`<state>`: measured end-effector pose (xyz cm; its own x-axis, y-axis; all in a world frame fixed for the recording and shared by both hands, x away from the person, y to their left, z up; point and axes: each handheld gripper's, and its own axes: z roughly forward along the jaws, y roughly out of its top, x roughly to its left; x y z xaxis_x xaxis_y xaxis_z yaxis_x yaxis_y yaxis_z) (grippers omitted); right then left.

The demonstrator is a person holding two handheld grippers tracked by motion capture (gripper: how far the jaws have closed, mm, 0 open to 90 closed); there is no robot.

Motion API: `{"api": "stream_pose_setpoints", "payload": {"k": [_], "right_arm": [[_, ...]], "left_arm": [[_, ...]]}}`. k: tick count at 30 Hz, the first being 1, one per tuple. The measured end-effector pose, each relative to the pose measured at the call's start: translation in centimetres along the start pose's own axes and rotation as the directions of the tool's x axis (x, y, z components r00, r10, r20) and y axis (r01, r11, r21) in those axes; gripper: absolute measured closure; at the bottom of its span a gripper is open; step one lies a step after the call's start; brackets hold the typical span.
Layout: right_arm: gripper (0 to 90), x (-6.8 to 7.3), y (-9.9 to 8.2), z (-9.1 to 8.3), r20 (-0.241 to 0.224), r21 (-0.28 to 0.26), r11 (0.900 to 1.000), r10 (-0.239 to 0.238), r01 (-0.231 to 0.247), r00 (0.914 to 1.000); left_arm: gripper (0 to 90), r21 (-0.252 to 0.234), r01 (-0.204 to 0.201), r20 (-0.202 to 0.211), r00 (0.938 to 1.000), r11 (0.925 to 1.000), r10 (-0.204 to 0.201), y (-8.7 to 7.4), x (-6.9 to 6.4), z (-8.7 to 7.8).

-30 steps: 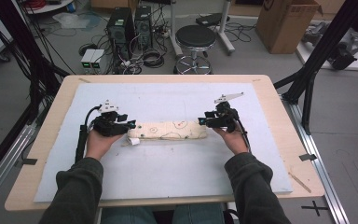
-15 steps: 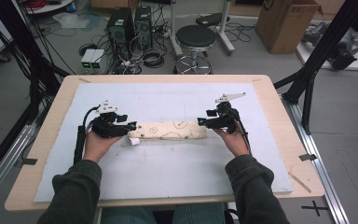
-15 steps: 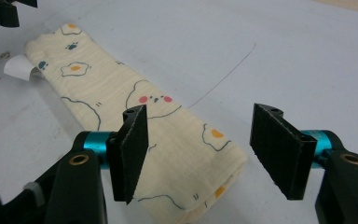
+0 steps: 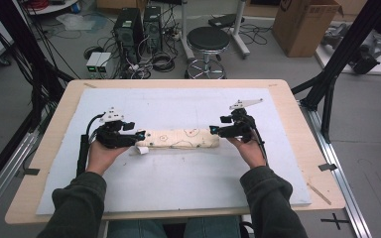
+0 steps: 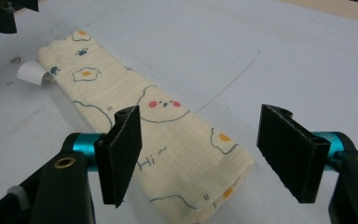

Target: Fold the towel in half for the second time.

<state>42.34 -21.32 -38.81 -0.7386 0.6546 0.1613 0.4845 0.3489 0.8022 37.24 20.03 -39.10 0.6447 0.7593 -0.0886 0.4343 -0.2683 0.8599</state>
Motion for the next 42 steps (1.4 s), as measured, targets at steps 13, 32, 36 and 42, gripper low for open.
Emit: {"api": "stream_pose_setpoints", "payload": {"k": [13,32,36,42], "right_arm": [[24.8,0.5,0.0,-0.3,-0.003,0.007,1.0,0.0,0.0,1.0],[20.9,0.8,-0.4,-2.3,0.01,-0.025,0.9997,-0.002,0.003,0.9999],[20.9,0.9,-1.0,-2.8,0.019,-0.022,0.9997,-0.007,0.007,0.9998],[18.7,1.2,-1.3,-3.4,0.015,-0.025,0.9996,-0.013,0.014,0.9998]], "left_arm": [[39.8,-0.003,0.005,0.003,1.0,1.0,-0.005,-0.6,0.0,-0.5],[36.6,-0.02,-0.009,-0.001,1.0,0.9998,0.009,-1.0,-0.5,-2.8],[35.5,-0.02,-0.017,0.0,0.9998,0.9996,0.017,-1.0,-0.8,-3.3],[34.8,-0.028,-0.03,0.007,0.9995,0.9992,0.03,-1.2,-1.4,-3.9]]}}
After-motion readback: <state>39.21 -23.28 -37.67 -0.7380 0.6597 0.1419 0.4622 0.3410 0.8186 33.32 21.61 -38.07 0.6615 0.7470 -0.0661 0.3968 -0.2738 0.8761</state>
